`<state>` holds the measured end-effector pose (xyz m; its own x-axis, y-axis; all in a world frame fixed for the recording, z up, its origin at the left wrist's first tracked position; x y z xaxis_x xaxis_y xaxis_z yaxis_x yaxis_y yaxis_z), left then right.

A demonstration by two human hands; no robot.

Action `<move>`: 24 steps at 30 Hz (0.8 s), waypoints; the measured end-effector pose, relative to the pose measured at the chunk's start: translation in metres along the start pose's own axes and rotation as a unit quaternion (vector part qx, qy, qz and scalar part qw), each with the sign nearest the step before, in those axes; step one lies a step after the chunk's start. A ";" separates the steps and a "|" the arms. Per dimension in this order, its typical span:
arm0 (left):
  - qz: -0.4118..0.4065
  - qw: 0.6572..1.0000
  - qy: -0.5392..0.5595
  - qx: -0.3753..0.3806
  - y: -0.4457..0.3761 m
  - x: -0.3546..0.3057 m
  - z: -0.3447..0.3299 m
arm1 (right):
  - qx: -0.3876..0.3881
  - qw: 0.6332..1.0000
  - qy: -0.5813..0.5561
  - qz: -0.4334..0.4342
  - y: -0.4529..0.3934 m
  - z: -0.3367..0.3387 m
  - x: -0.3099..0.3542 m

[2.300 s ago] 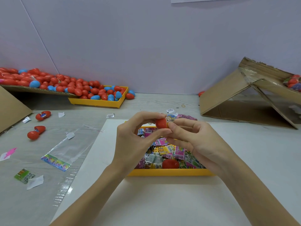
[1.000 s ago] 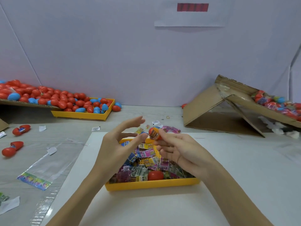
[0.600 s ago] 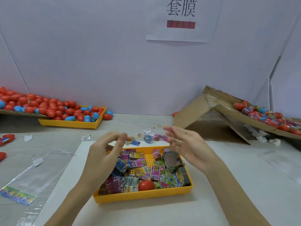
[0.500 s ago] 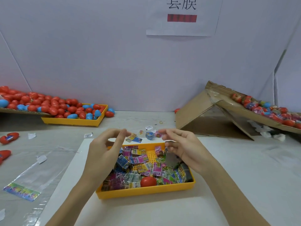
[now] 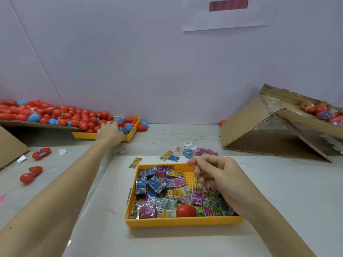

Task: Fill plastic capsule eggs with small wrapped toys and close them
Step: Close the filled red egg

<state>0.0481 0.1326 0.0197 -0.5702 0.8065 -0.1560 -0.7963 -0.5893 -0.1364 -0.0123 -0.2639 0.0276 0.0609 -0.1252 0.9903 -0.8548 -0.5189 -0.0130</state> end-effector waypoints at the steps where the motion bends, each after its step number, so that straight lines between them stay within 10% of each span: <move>1: 0.000 1.000 -0.009 0.022 -0.007 0.001 -0.003 | 0.000 1.000 0.003 0.001 0.000 0.000 0.000; 8: 0.041 0.998 0.039 0.035 -0.028 0.013 -0.010 | 0.012 0.999 0.027 0.014 0.000 -0.005 -0.002; 16: -0.031 0.953 0.218 -0.208 0.026 -0.005 0.021 | 0.003 0.999 0.047 0.012 0.002 -0.006 -0.002; 24: -0.159 0.828 0.538 -0.014 0.175 -0.065 0.041 | -0.017 0.996 0.069 0.045 0.005 -0.007 0.003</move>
<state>-0.0629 -0.0210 0.0457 0.1887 0.4225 -0.8865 -0.8576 -0.3689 -0.3583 -0.0196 -0.2611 0.0319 -0.0850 -0.0516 0.9950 -0.8712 -0.4808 -0.0994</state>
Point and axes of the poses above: each hand's wrist, its own y-axis away from the middle knuckle, its own z-axis out of the back of the hand, x = y × z, the point moved 3 cm from there along -y, towards the middle knuckle, and after that the axes turned 5 degrees about -y, right-handed, at the moved point
